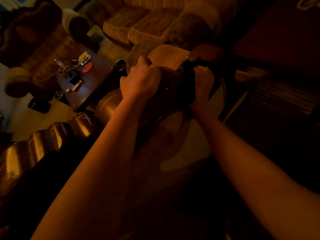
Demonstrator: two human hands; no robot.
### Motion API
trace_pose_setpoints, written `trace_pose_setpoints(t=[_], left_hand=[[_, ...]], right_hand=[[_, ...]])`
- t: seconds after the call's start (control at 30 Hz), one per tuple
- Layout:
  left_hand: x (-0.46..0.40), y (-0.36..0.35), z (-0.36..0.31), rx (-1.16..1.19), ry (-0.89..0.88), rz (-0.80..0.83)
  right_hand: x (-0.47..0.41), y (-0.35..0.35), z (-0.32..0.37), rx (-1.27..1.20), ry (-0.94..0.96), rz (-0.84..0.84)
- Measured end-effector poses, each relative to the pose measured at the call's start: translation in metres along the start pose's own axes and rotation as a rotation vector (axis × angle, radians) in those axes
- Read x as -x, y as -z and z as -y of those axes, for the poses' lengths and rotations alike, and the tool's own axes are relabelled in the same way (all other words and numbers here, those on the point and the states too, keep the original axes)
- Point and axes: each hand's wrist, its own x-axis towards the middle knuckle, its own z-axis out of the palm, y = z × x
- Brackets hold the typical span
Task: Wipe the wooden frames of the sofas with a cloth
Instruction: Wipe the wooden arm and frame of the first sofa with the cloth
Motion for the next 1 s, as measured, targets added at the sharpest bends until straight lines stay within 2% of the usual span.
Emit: trace_pose_setpoints(t=[0.07, 0.13, 0.2, 0.33, 0.4, 0.47, 0.53, 0.6, 0.7, 0.73, 0.8, 0.87, 1.0], left_hand=[[-0.002, -0.002, 0.000, -0.013, -0.004, 0.000], [-0.004, -0.002, 0.000, -0.014, 0.011, 0.004], [-0.006, -0.002, 0.000, -0.023, 0.015, 0.004], [-0.009, -0.002, 0.001, -0.015, -0.005, -0.001], [-0.008, -0.001, 0.000, 0.003, 0.007, -0.015], [-0.007, -0.001, 0.000, 0.013, 0.011, -0.021], [-0.006, -0.002, -0.001, 0.015, 0.017, -0.019], [-0.006, -0.002, -0.002, 0.023, 0.027, -0.014], [-0.007, -0.002, -0.003, 0.035, 0.038, -0.030], [-0.008, -0.002, -0.003, 0.034, 0.042, -0.035], [-0.009, -0.001, -0.001, 0.054, 0.037, -0.027], [-0.008, -0.001, -0.002, 0.086, 0.034, -0.017], [-0.005, -0.001, -0.003, 0.008, 0.058, -0.065]], right_hand=[[0.002, 0.002, -0.001, -0.019, 0.065, -0.057], [0.021, -0.007, 0.016, -0.071, -0.061, -0.099], [0.042, -0.016, 0.035, -0.039, -0.115, -0.003], [0.036, -0.015, 0.040, 0.054, 0.116, 0.087], [0.024, -0.009, 0.016, 0.087, 0.277, 0.176], [0.001, -0.006, -0.024, 0.148, 0.311, 0.193], [-0.017, -0.002, -0.051, 0.228, 0.253, 0.148], [-0.014, -0.003, -0.053, 0.203, 0.149, 0.116], [0.011, -0.008, -0.006, 0.013, -0.080, 0.066], [0.022, -0.010, 0.013, -0.055, -0.089, 0.062], [0.038, -0.015, 0.045, -0.091, 0.032, 0.068], [0.044, -0.017, 0.053, -0.082, 0.177, 0.148], [0.032, -0.016, 0.014, -0.020, 0.511, 0.232]])
